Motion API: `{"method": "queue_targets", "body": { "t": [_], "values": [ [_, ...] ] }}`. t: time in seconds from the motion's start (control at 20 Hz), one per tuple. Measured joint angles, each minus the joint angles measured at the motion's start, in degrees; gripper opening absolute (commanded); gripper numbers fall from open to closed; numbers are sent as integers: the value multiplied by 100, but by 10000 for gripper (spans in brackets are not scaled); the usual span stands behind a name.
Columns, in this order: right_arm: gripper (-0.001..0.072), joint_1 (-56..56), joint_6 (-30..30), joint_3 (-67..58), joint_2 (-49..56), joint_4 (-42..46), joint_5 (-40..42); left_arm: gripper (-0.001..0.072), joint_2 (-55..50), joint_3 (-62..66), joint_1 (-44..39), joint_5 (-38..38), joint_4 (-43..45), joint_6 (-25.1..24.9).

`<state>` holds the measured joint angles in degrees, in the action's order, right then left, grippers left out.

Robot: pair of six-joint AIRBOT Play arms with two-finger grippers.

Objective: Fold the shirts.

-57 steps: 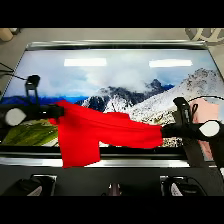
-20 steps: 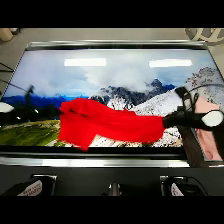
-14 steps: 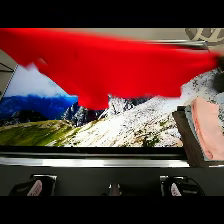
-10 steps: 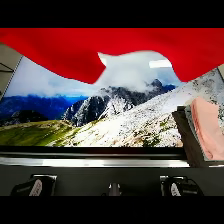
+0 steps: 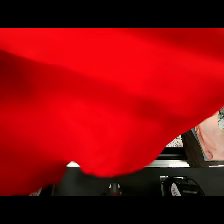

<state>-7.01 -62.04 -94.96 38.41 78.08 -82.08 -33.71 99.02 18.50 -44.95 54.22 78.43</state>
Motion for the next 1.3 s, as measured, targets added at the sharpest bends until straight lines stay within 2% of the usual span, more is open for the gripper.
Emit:
{"method": "queue_targets", "body": {
  "t": [0.1,0.2,0.35,0.5,0.65,0.85,1.0,1.05,1.1,1.15,1.25,1.3],
  "values": [
    [12,13,2,699,350,-175,-435,42,-236,-505,-2,-599,247,2],
    [13,98,57,1694,682,-343,-234,42,-496,-1329,-7,-894,402,2],
    [14,474,122,3250,1338,-518,1008,42,-988,-2800,-20,-704,557,-15],
    [14,833,94,4052,2146,-680,2367,42,-1622,-3904,-52,-184,612,-37],
    [14,979,-188,4365,2721,-1137,3764,43,-2310,-4419,-144,59,501,-42],
    [14,1043,-553,4474,2986,-1519,5549,43,-2870,-4645,-459,282,315,-42],
    [18,1054,-658,4492,3077,-1622,6273,62,-3064,-4697,-774,448,175,-44],
    [143,1056,-682,4496,3121,-1644,6304,228,-3123,-4708,-870,498,149,-42],
    [430,1058,-699,4498,3156,-1646,6238,464,-3180,-4717,-951,509,144,-39],
    [568,1058,-702,4500,3176,-1652,6120,580,-3222,-4719,-1003,505,127,20],
    [569,1062,-708,4496,3106,-1611,5818,560,-3272,-4669,-984,236,144,168],
    [569,1058,-710,4489,2990,-1504,5641,495,-3289,-4601,-885,-22,262,234]
  ]
}}
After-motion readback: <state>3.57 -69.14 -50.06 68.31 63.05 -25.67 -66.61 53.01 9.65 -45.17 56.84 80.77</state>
